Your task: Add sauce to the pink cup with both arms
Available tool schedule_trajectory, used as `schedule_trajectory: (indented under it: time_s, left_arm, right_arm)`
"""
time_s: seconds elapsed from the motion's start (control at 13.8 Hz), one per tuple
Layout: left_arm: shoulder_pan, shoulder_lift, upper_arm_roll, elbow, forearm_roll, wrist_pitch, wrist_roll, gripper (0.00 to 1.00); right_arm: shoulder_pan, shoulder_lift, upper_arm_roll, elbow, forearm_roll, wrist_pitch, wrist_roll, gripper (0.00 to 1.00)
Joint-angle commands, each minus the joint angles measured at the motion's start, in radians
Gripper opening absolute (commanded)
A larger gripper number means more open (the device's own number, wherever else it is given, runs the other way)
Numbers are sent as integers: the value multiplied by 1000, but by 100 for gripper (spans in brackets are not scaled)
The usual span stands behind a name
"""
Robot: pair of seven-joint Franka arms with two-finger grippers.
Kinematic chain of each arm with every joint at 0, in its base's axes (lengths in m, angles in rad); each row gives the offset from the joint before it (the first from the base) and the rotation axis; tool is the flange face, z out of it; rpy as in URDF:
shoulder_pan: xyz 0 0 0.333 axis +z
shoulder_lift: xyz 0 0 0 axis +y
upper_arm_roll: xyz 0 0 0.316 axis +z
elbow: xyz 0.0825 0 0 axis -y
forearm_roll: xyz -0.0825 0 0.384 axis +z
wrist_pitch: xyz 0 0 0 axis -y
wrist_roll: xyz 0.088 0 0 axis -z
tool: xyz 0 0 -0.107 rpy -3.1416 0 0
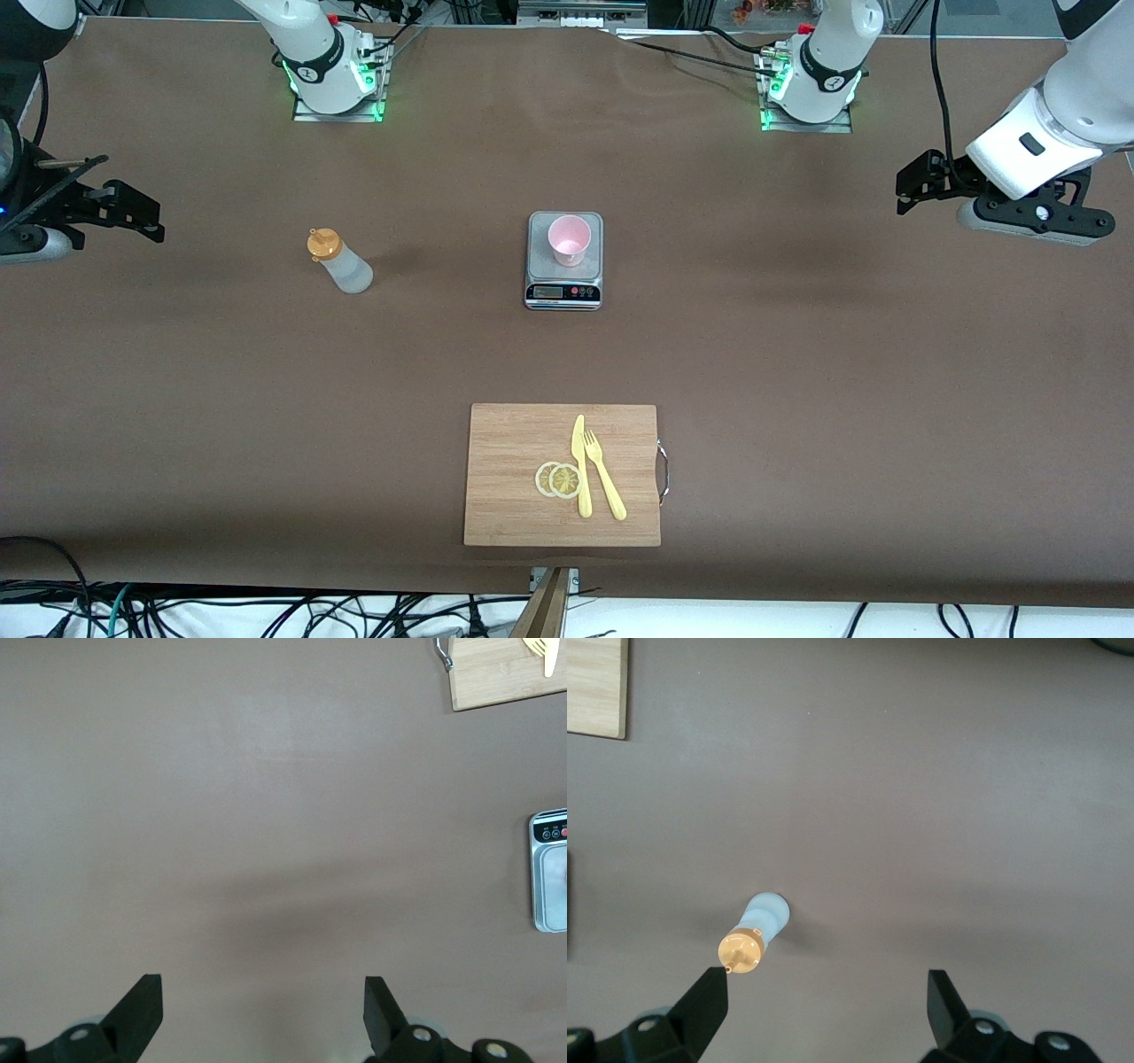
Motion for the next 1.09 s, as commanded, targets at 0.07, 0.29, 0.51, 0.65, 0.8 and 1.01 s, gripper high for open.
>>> schedule_trajectory:
  time_s: [0.07,0.29,0.51,0.65,0.8,1.01]
  left_arm:
    - [4,5,1,17,-4,-15,19,100]
    - [5,5,2,17,-4,-15,24,100]
    - [7,5,2,17,-4,-15,27,100]
    - [7,5,2,17,-4,-15,27,100]
    - [8,5,2,17,-4,-15,27,100]
    - [8,5,2,17,-4,-15,27,100]
  right_arm:
    - [-6,-12,6,20,31,-66,-253,100]
    - [-6,-28,-39,9,171,-170,-537,100]
    - [-6,-22,-76,-15,269,-189,-730,100]
    - [-8,-7,-96,-40,320,-170,-823,100]
    - [-8,-4,-106,-90,342,-103,-896,100]
    - [-24,57,-118,-106,406,-74,-1031,100]
